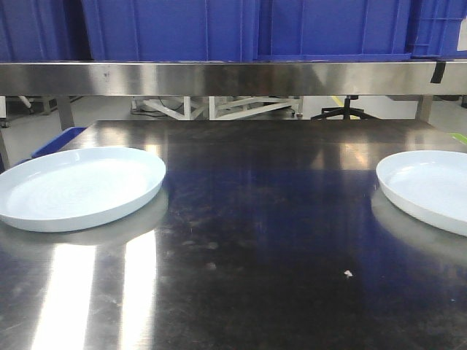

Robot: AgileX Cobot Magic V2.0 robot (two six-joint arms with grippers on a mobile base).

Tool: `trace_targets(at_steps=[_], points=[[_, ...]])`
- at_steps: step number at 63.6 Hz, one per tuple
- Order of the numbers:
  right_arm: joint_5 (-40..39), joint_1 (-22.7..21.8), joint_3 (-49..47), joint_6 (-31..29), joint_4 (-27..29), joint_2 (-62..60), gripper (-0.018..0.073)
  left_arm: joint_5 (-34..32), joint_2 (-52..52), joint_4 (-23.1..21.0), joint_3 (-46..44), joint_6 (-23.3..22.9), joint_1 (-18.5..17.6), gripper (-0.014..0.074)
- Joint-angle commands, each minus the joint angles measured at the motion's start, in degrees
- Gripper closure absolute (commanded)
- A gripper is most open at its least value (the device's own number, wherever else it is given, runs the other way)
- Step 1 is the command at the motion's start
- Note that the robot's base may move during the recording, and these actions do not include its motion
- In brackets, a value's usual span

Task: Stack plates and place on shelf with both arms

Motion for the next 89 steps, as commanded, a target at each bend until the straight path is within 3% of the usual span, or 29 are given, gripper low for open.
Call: trace_targets(at_steps=[1,89], points=[[-5.1,-0.2,0.0,-0.5,0.0,-1.0,0.0539,-4.6,-1.1,-0.1,0.1,-0.2,0.0,0.0511],[-5.1,-0.2,0.0,-0.5,0.0,-1.0,0.0539,-4.6,-1.1,-0.8,0.1,-0.2,0.0,0.0511]])
